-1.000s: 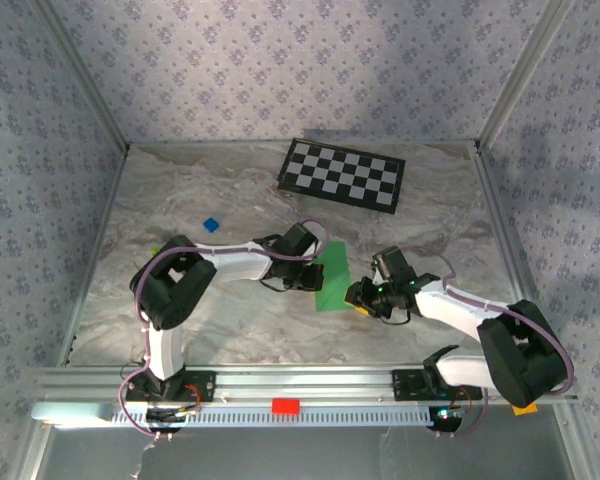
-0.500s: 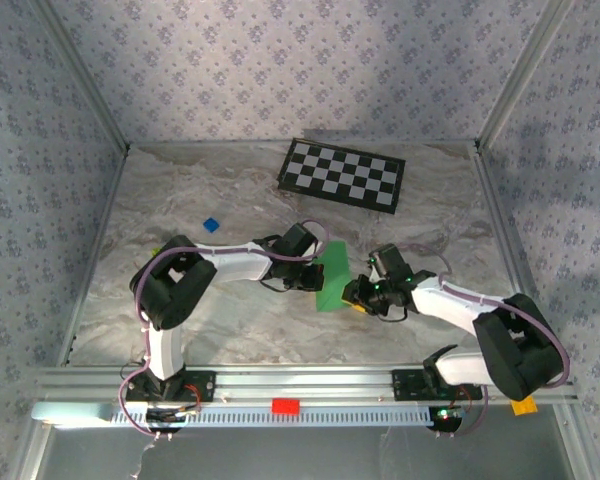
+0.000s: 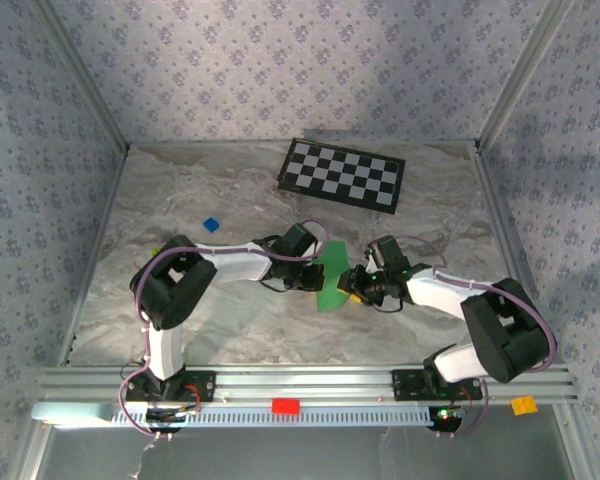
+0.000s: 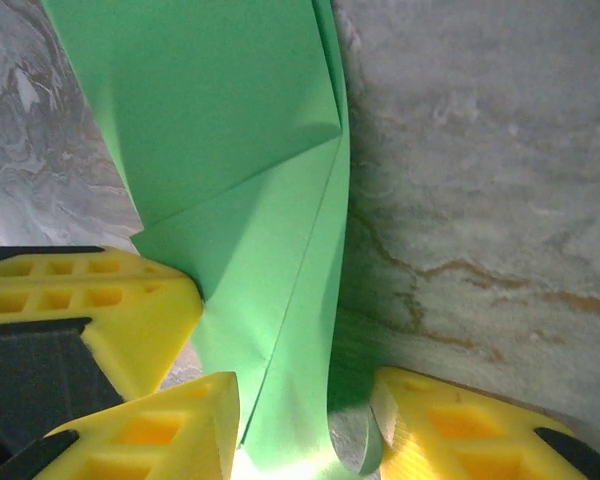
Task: Fold a paper plane with a square sheet of paper (pick it up from the middle)
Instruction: Turn over the paper at the center of the table.
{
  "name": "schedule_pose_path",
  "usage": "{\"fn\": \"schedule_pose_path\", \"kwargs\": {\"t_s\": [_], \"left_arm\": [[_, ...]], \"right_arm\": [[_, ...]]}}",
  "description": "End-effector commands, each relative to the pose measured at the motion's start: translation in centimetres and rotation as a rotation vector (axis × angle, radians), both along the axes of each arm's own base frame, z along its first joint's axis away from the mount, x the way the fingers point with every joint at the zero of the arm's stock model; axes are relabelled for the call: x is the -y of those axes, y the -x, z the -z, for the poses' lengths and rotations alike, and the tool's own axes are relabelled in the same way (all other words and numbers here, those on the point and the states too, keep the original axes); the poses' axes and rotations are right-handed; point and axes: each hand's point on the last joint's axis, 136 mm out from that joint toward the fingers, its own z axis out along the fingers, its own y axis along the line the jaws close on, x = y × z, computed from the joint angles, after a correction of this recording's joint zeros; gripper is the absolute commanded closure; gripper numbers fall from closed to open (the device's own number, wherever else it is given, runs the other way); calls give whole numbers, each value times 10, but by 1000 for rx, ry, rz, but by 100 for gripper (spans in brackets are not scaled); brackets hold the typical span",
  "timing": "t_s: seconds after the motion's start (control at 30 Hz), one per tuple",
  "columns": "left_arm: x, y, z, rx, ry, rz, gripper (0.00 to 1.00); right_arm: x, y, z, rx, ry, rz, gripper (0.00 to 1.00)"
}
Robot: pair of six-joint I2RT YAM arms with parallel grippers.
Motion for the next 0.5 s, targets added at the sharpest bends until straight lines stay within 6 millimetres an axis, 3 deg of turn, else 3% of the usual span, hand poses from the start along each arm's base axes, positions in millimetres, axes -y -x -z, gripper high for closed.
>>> {"fn": "schedule_pose_path", "kwargs": {"t_s": [0.0, 0.47], "left_arm": [[-15, 14, 20, -47, -68, 11, 97], [-14, 12, 18, -45, -60, 4, 97]], "right_arm": [[-7, -14, -11, 45, -39, -12, 60], [-8, -34, -9, 80, -89, 5, 63]]}}
